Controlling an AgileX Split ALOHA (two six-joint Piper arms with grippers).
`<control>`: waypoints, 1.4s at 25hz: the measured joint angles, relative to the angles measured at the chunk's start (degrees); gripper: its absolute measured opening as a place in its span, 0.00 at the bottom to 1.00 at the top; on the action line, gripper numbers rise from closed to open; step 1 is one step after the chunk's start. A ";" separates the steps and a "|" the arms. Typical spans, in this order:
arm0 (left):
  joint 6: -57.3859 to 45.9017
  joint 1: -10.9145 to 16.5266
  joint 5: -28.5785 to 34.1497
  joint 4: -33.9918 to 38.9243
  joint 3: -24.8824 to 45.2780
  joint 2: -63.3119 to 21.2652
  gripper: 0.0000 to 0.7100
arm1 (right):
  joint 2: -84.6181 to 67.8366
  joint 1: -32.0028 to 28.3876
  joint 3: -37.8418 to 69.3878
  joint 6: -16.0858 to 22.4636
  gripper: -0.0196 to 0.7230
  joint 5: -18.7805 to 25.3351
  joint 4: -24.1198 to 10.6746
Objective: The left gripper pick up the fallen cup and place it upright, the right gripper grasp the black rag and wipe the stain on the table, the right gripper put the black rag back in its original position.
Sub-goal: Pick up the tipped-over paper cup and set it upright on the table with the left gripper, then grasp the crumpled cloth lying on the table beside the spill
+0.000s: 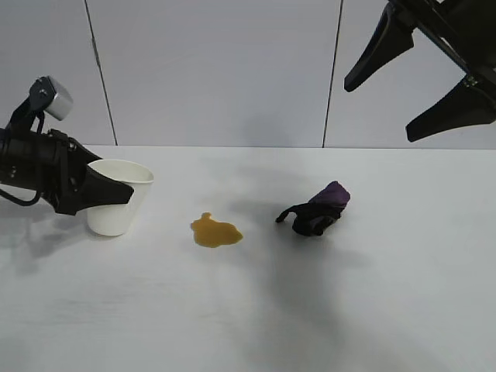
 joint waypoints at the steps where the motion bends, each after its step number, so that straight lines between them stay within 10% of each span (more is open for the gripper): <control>1: 0.00 0.60 0.06 0.00 0.00 0.00 0.64 | 0.00 0.00 0.00 0.00 0.79 0.00 0.00; 21: -6.79 2.53 0.66 0.26 0.00 -0.38 0.86 | 0.00 0.00 0.00 0.00 0.79 -1.12 0.00; 35: -37.34 2.53 -4.42 19.48 0.00 -15.22 0.93 | 0.00 0.00 0.00 0.00 0.79 -1.41 0.00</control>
